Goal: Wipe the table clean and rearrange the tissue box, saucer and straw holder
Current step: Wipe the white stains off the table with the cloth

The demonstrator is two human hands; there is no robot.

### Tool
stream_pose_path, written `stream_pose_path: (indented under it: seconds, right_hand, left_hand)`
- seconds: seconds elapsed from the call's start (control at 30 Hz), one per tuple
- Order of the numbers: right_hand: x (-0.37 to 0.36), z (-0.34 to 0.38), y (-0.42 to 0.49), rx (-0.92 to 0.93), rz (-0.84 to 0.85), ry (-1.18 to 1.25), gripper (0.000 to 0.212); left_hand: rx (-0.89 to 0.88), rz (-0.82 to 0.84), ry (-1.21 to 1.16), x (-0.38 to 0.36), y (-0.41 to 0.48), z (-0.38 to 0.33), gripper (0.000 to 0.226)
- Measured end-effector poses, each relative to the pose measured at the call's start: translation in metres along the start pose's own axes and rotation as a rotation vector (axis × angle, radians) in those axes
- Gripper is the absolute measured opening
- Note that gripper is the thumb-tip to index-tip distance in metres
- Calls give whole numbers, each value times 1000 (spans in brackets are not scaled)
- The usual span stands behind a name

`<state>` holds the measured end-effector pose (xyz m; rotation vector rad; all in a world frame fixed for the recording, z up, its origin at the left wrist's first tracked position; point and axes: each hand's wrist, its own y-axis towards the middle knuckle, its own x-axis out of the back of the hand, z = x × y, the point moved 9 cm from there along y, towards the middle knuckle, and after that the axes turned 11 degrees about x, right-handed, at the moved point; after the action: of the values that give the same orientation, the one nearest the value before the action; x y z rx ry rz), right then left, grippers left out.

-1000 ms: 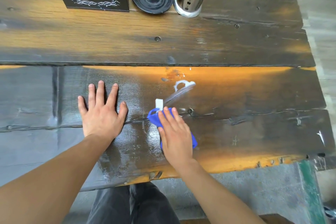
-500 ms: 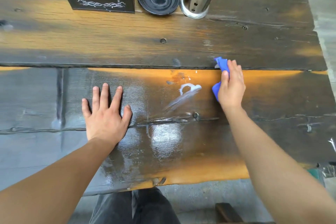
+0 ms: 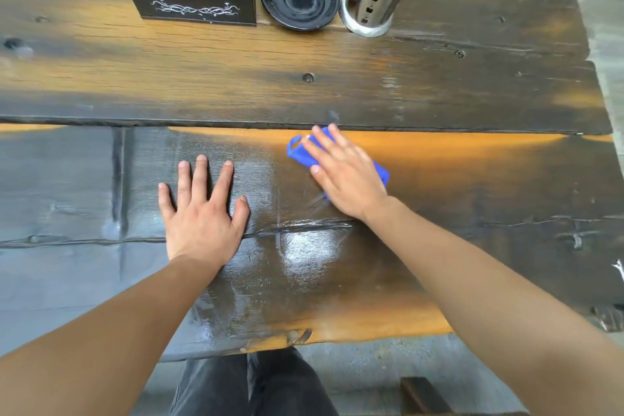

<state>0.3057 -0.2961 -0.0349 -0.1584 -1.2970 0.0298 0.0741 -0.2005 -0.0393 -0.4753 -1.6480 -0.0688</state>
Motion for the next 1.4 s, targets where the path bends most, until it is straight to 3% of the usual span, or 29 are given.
stream_pose_path:
  seconds: [0.2,0.4,0.7,0.9,1.1,1.3,1.4]
  right_hand:
    - [-26,80,-38,148,51,48,52]
    - [-45,116,-91,201,63,-32,48]
    - [-38,29,-187,-369,-109,11,50]
    - [-31,-38,-242,-637,-193,46,53]
    - [-20,-75,-278,-803,-225,88,55]
    - [-8,-68,-278,-915,-92,78,58]
    - [20,-53,-251,-887,-166,56,61]
  left_hand:
    - [2,-27,-22,2,-2,1,62]
    - [-4,-42,-30,2,-2,3,62]
    - [-3,-32,-34,1,-4,4,62]
    - [-7,-28,-46,2,-5,4,61]
    - [-13,-2,-51,3,-3,3,62]
    - [-26,83,-46,8,-2,3,61]
    - [-117,97,25,22,10,5,54]
